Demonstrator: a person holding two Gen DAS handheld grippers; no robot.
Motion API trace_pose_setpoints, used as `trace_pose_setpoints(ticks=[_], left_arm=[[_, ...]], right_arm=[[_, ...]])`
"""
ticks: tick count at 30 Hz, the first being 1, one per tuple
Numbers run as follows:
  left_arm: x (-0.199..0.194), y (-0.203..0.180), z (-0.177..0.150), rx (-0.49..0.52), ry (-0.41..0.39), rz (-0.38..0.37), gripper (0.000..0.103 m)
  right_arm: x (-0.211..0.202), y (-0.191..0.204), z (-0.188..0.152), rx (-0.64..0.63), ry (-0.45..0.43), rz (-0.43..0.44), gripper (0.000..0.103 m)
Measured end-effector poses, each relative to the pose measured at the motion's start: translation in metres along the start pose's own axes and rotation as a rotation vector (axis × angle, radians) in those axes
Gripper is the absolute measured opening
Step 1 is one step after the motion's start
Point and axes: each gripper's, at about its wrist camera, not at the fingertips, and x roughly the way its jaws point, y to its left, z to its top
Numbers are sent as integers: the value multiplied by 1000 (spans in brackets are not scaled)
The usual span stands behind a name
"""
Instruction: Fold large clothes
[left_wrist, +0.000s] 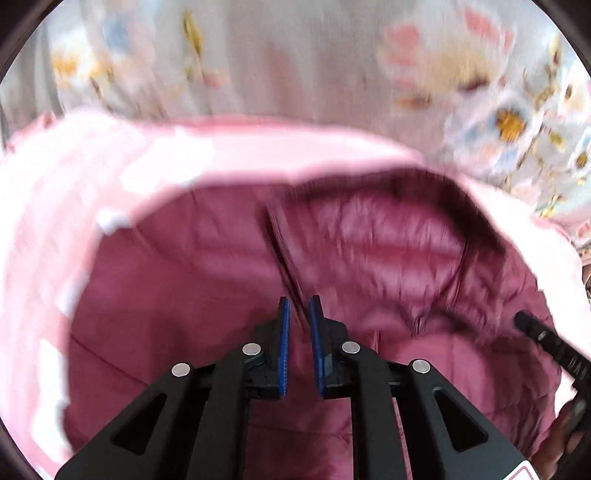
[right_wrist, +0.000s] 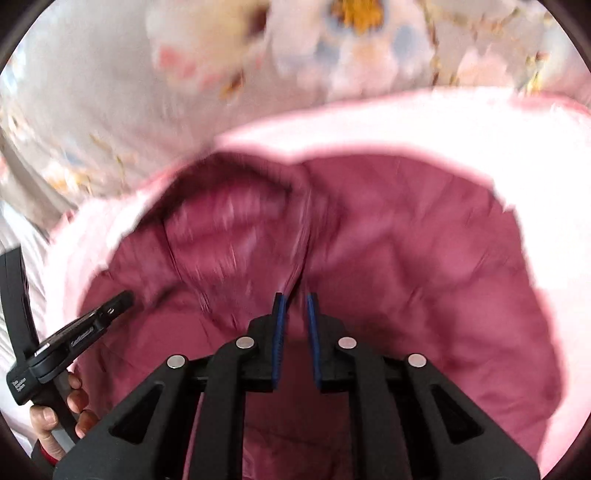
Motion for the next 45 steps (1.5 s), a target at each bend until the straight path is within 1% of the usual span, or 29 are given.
trace_pose_setpoints(ticks=[2, 4, 5, 7, 9, 10, 11, 12, 14, 15, 17, 20, 21, 25, 28, 30, 34, 36, 42, 45], left_arm=[[-15, 1, 27, 7, -61, 18, 13], [-18, 0, 51, -6, -88, 23, 13], [-15, 0, 69, -25, -98, 29, 13], [-2, 1, 91, -72, -83, 40, 13], [20, 6, 107, -146, -26, 10, 13], [31, 7, 111, -179, -6, -1, 13], [42, 8, 111, -203, 19, -10, 13], [52, 7, 109, -206, 44, -14, 13], [68, 1, 101, -192, 91, -19, 13], [73, 0, 93, -178, 110, -32, 13], [76, 0, 74, -143, 116, -49, 13], [86, 4, 51, -94, 136, -18, 13], [89, 5, 45, -84, 135, -15, 13], [92, 5, 32, -54, 82, -12, 13], [93, 2, 24, -35, 30, 0, 13], [94, 2, 22, -36, 15, 0, 13], [93, 7, 22, -47, 5, -13, 13], [93, 5, 21, -40, 2, -5, 13], [96, -9, 20, 20, 1, 65, 13], [96, -12, 20, 37, -1, 85, 13]], right_arm=[[-3, 0, 26, 23, -34, 31, 13], [1, 4, 50, 54, -62, 51, 13], [6, 7, 62, 63, -72, 54, 13], [23, 10, 81, 94, -80, 56, 13], [45, 7, 92, 152, -69, 84, 13], [56, 5, 95, 171, -50, 82, 13], [67, 7, 94, 170, -25, 73, 13], [79, 10, 91, 150, 9, 61, 13], [94, 19, 79, 70, 68, 30, 13], [95, 23, 71, 22, 79, 24, 12], [92, 29, 53, -75, 76, 11, 12], [97, 26, 29, -147, 84, -45, 10], [98, 24, 24, -160, 72, -45, 9], [104, 18, 21, -156, 44, -36, 9], [108, 22, 14, -195, 8, -67, 9], [108, 26, 13, -211, -5, -87, 9], [108, 28, 13, -219, -8, -101, 9], [108, 28, 13, -219, -9, -104, 9], [110, 32, 12, -237, -13, -130, 9], [110, 31, 12, -233, -13, -126, 9]])
